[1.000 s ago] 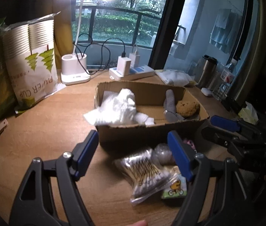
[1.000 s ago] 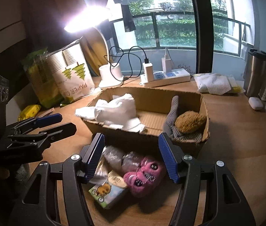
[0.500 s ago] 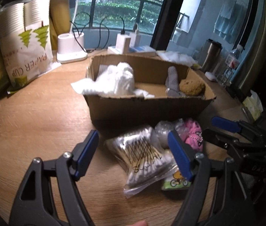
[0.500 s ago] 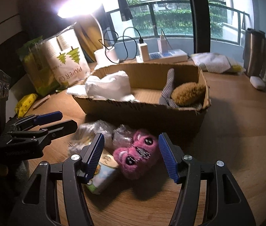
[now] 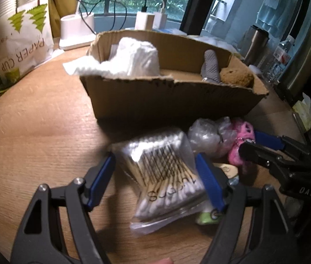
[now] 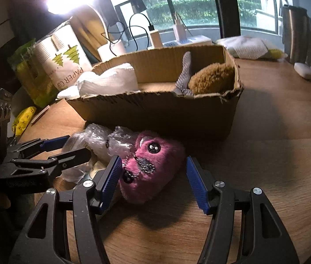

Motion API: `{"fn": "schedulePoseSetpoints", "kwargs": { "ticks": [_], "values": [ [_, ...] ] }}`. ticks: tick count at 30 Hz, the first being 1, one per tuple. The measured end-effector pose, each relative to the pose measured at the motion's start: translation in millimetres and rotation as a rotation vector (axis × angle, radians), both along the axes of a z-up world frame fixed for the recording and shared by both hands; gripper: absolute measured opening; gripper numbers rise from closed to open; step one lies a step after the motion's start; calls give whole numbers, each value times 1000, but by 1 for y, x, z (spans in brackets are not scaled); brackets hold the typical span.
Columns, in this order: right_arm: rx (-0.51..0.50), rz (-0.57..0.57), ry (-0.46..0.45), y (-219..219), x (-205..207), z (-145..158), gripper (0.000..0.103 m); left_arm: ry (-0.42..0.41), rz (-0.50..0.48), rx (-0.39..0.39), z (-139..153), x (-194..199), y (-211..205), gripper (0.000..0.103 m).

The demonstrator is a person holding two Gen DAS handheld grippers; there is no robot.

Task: Organize soft objects
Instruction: 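Grasp the cotton swab bag with the left tool while the right tool grasps the pink plush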

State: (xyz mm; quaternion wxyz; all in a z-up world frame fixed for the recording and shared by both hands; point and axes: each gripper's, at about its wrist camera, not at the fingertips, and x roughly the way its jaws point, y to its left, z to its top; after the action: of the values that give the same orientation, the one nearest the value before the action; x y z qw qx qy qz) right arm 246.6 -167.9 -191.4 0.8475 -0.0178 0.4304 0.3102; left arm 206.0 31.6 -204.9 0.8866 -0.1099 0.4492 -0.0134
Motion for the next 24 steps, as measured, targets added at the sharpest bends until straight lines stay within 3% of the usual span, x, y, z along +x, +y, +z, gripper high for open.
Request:
{"fn": "schedulePoseSetpoints", "kwargs": {
  "ticks": [7, 9, 12, 15, 24],
  "values": [
    [-13, 11, 27, 5, 3, -8, 63, 12, -4, 22, -4, 2, -1, 77],
    [-16, 15, 26, 6, 3, -8, 52, 8, -11, 25, -4, 1, -2, 75],
    [-32, 21, 9, 7, 1, -7, 48, 3, -29, 29, -3, 0, -4, 60],
    [-37, 17, -8, 7, -2, -4, 42, -7, -39, 43, -1, -3, -6, 52],
    [-30, 2, -58, -1, -8, 10, 33, -60, -48, 35, 15, -16, -7, 47]
  ]
}}
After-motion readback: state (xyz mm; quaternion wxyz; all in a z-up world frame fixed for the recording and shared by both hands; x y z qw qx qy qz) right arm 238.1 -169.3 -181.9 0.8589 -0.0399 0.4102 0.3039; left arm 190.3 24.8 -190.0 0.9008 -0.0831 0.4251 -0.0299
